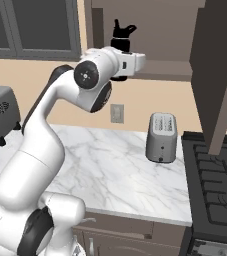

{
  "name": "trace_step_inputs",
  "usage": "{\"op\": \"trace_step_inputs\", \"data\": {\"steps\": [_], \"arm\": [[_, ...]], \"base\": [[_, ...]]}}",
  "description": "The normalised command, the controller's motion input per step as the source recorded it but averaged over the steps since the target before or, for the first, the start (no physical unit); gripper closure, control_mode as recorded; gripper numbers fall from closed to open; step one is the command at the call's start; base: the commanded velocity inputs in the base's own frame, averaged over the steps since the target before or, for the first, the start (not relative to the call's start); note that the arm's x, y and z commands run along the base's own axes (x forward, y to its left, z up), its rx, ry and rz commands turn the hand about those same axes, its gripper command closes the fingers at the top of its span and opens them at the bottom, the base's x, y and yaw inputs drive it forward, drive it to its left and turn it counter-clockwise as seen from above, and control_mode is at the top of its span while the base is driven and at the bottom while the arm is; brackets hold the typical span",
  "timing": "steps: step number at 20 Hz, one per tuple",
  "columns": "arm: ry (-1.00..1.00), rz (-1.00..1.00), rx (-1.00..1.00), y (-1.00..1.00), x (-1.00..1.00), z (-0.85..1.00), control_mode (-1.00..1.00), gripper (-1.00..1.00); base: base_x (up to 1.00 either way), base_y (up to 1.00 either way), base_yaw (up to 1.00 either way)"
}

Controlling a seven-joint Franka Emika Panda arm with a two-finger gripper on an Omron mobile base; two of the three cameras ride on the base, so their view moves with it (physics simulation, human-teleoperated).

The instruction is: Pick the water bottle from the counter and place it in the open cabinet.

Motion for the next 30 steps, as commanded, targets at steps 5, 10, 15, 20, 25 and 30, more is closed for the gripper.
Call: {"op": "trace_step_inputs", "data": {"steps": [5,10,15,20,25,30], "arm": [[0.00,0.00,0.00,-0.11,0.11,0.00,-1.00,1.00],[0.00,0.03,0.00,-0.10,0.12,0.00,-1.00,1.00],[0.00,0.04,0.00,-0.02,0.12,0.00,-1.00,1.00],[0.00,0.02,0.00,0.00,0.15,0.00,-1.00,1.00],[0.00,0.00,0.00,0.00,0.17,0.00,-1.00,1.00],[0.00,0.00,0.00,0.00,0.20,0.00,-1.00,1.00]], "base": [[0.00,0.00,0.00],[0.00,0.00,0.00],[0.00,0.00,0.00],[0.00,0.00,0.00],[0.00,0.00,0.00],[0.00,0.00,0.00]]}}
